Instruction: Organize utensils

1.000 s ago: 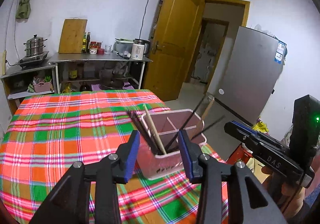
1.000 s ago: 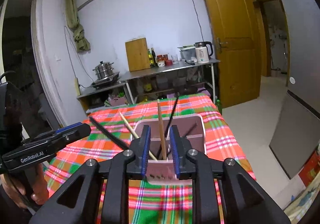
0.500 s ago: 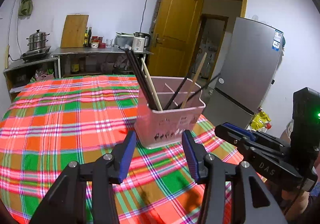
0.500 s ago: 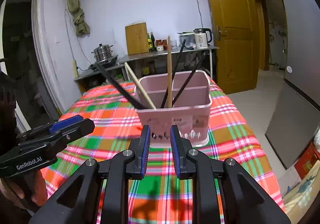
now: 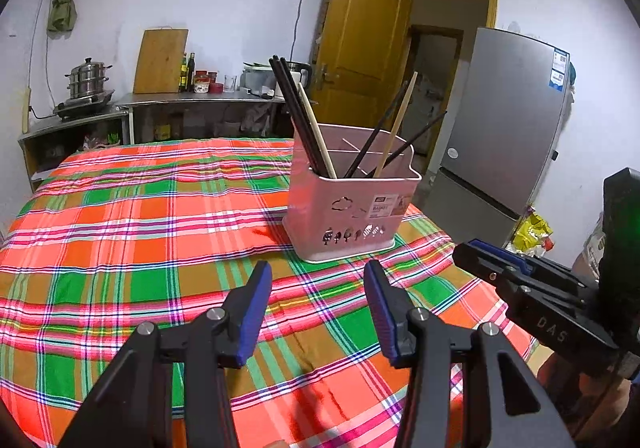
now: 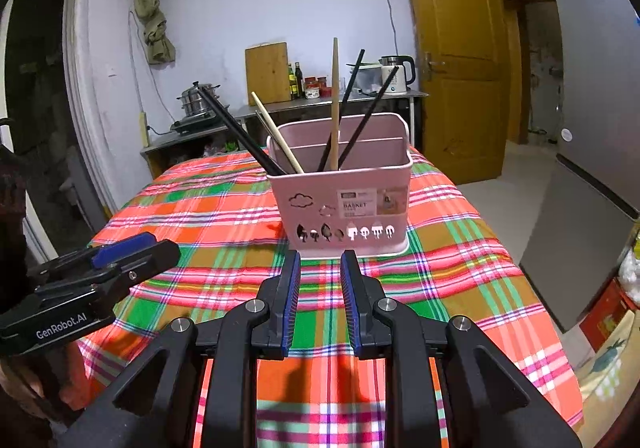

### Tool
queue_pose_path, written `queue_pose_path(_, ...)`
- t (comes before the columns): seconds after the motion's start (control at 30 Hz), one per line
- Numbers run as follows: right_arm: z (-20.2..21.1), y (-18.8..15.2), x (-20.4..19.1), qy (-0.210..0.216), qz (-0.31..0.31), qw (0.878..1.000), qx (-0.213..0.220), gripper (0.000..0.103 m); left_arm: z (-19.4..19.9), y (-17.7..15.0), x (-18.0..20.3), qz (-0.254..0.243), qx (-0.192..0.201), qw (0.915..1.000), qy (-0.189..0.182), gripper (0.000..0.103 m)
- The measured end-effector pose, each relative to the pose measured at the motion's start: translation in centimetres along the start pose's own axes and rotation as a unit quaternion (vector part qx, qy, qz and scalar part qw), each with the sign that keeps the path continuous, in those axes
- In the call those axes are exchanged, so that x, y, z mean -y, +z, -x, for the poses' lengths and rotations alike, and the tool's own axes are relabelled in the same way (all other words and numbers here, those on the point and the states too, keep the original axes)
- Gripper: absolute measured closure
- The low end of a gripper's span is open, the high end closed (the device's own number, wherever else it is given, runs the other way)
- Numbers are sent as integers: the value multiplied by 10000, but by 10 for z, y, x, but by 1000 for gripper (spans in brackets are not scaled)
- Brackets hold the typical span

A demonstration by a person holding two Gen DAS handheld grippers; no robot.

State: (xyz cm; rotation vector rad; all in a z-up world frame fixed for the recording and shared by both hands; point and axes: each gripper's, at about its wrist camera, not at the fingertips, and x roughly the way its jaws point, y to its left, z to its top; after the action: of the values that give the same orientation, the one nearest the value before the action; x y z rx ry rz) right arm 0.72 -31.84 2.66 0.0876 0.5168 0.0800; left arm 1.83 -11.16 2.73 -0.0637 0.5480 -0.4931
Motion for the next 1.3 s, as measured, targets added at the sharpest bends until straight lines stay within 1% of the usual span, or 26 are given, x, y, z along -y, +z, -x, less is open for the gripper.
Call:
queue_pose_path(0.37,1,-4,-2,-13,34,10000,7,82,0,-7,4,-48,-12,10000,22,53)
queue_pose_path(1.3,4,-5,-2,-61,52,10000,14,82,-2,-13,7,-101,20,9999,121,53)
